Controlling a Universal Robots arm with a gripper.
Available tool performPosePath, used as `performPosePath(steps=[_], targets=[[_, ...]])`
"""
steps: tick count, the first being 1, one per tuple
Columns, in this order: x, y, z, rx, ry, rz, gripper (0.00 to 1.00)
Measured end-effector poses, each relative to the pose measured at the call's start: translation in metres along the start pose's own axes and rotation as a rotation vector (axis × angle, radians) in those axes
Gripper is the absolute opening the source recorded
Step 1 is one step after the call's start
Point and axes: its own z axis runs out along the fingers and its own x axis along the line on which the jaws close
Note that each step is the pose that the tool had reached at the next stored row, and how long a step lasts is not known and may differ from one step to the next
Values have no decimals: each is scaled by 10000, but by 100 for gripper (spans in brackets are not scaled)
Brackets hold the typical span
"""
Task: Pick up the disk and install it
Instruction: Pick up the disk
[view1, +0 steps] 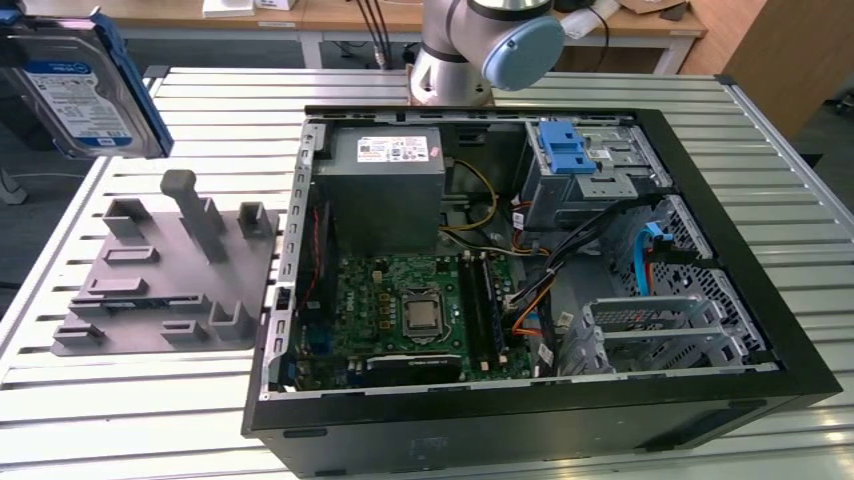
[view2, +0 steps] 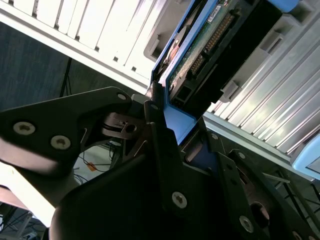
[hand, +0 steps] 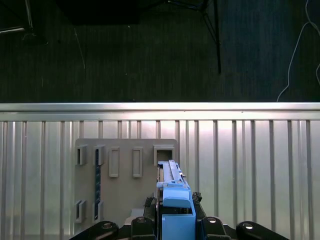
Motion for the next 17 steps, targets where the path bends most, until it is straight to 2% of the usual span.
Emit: performPosePath(steps=[17], targets=[[-2,2,-95,1,0,0,36]])
